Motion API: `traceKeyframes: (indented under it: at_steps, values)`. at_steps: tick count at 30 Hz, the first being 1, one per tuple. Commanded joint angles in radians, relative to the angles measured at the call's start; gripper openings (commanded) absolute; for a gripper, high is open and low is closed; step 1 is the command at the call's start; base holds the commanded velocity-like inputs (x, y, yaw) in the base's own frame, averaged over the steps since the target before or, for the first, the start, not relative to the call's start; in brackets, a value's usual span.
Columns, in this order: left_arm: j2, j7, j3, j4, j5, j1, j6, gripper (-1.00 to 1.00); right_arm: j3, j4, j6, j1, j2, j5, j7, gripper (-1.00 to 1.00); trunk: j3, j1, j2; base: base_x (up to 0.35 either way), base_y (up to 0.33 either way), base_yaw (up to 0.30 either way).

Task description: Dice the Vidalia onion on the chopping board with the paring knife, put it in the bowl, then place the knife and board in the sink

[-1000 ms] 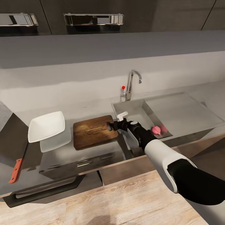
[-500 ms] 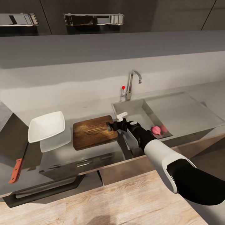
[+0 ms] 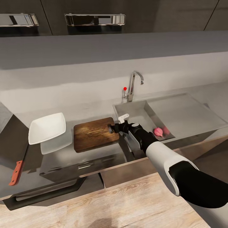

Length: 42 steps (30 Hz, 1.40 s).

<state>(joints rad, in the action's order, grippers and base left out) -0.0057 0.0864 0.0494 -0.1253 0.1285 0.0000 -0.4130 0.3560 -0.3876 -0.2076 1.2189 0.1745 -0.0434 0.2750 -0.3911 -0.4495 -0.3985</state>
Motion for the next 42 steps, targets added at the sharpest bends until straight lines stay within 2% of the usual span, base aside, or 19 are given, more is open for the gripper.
traceKeyframes:
  at_steps: [1,42]
  values:
    - [0.000,-0.001,0.004,0.000,0.003,0.000,-0.003,1.00,0.004,0.000,-0.006,0.001,0.000,-0.004,0.001,-1.00,-0.002,-0.001,-0.002,0.000,0.000,0.000]
    - [-0.002,-0.001,0.004,0.001,0.002,0.000,-0.003,1.00,0.004,0.014,0.010,0.001,0.000,-0.004,0.001,-1.00,-0.002,-0.001,-0.002,0.000,0.000,0.000]
